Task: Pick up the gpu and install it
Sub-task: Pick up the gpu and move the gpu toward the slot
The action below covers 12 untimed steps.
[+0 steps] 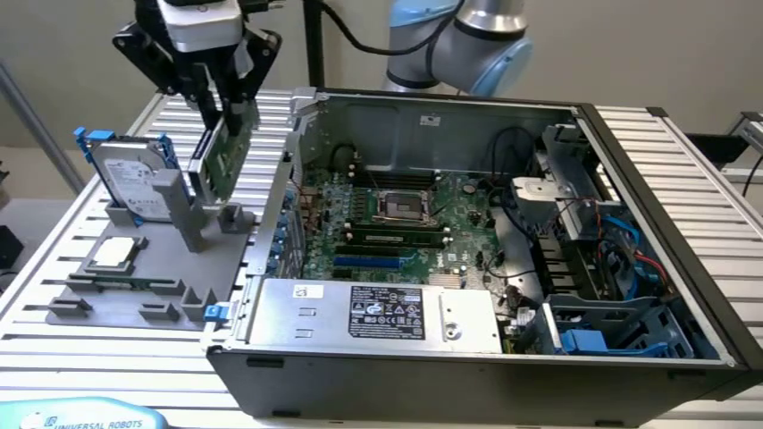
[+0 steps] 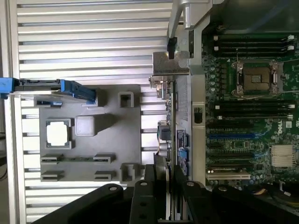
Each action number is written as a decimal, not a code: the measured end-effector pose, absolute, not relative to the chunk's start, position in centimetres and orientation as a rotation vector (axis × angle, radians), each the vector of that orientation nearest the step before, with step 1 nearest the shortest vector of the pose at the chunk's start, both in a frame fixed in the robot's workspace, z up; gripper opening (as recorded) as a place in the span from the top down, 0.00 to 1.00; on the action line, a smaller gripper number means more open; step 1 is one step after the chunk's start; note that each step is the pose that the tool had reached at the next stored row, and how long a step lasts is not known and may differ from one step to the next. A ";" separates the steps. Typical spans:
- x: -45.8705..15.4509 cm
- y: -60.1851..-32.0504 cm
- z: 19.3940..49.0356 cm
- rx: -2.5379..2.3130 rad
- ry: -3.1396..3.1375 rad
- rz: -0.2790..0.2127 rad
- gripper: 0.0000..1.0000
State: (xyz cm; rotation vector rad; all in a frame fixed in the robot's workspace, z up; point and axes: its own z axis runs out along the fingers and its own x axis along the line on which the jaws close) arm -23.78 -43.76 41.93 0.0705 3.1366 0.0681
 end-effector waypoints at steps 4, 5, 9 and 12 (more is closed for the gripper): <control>-22.0 -43.8 43.7 0.069 3.140 0.074 0.73; -21.5 -43.8 44.2 0.068 3.141 0.075 0.73; -19.7 -43.8 45.0 0.068 3.144 0.076 0.73; -18.3 -43.8 45.0 0.068 3.145 0.076 0.73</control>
